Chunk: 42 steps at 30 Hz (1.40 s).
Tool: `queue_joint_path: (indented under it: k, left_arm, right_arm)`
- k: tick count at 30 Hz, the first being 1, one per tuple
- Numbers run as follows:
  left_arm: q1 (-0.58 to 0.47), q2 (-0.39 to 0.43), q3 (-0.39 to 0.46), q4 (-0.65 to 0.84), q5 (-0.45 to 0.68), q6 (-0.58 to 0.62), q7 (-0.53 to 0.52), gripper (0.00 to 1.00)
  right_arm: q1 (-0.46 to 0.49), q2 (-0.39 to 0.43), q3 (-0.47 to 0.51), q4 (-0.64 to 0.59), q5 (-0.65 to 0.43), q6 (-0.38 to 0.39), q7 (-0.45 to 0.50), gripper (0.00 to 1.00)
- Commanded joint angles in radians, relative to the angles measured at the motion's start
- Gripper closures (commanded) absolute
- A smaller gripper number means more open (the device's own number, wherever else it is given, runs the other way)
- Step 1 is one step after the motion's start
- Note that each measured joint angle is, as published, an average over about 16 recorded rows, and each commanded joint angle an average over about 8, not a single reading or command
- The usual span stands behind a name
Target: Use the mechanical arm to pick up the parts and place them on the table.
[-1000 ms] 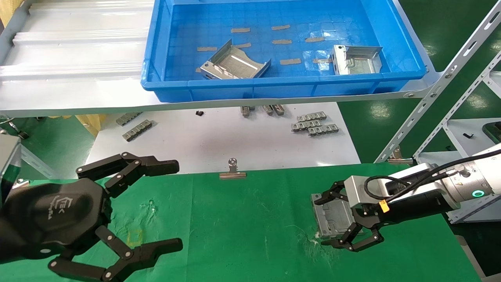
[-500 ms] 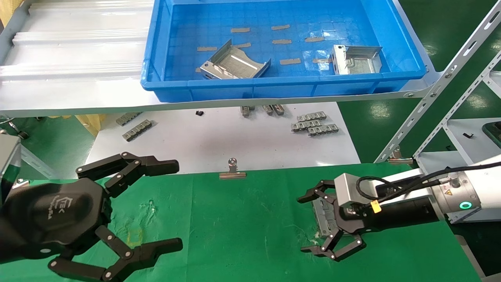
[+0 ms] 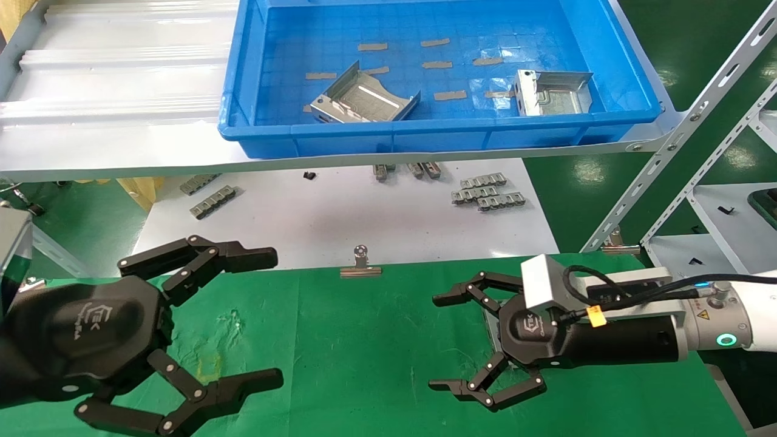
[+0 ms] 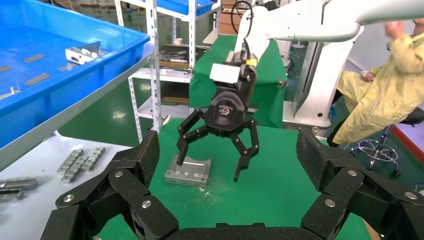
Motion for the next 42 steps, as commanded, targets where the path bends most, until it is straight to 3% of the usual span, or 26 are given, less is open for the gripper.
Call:
queue_joint_path:
  k: [1,31,42]
  left_arm:
    - [0.000,0.000,0.000,0.000,0.000,0.000,0.000,0.00]
    - [0.000,0.000,0.000,0.000,0.000,0.000,0.000,0.00]
    - [0.000,0.000,0.000,0.000,0.000,0.000,0.000,0.00]
  right_arm:
    - [-0.025,0.013,0.036,0.037,0.009,0.003,0.024,0.00]
    - [-0.397,0.212,0.569,0.590,0.150,0.052,0.388,0.00]
    - [-0.455,0.242,0.652,0.675,0.174,0.058,0.436,0.00]
